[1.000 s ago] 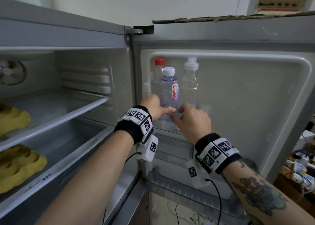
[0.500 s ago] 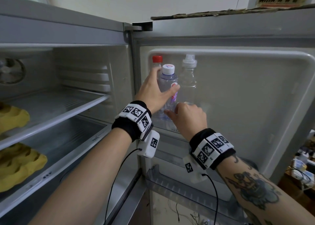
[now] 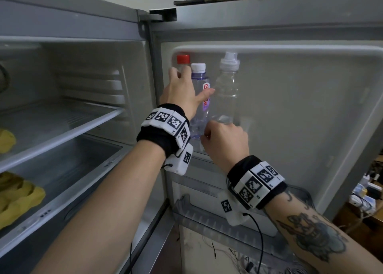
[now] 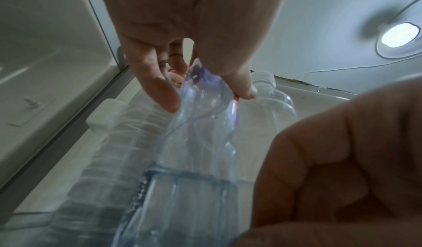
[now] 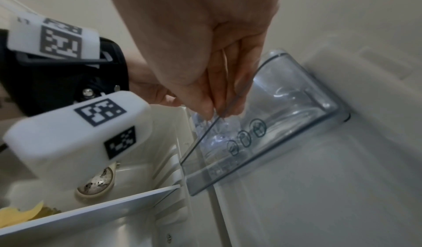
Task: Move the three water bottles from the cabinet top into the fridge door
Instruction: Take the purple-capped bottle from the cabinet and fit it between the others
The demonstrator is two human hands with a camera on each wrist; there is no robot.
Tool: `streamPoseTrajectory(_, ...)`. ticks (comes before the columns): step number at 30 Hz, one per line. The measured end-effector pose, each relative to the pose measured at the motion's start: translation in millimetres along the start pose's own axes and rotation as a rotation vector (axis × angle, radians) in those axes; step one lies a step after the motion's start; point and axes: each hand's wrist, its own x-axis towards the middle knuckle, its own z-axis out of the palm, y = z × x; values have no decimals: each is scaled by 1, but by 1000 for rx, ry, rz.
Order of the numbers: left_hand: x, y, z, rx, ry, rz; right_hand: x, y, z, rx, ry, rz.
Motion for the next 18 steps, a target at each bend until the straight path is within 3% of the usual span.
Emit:
streamPoseTrajectory(12, 16, -10, -5, -3, -129, 55, 2, 6, 9, 50, 10, -1)
streamPoseTrajectory(18, 11, -15, -3, -44, -132, 35, 0, 6, 10, 75, 16, 13)
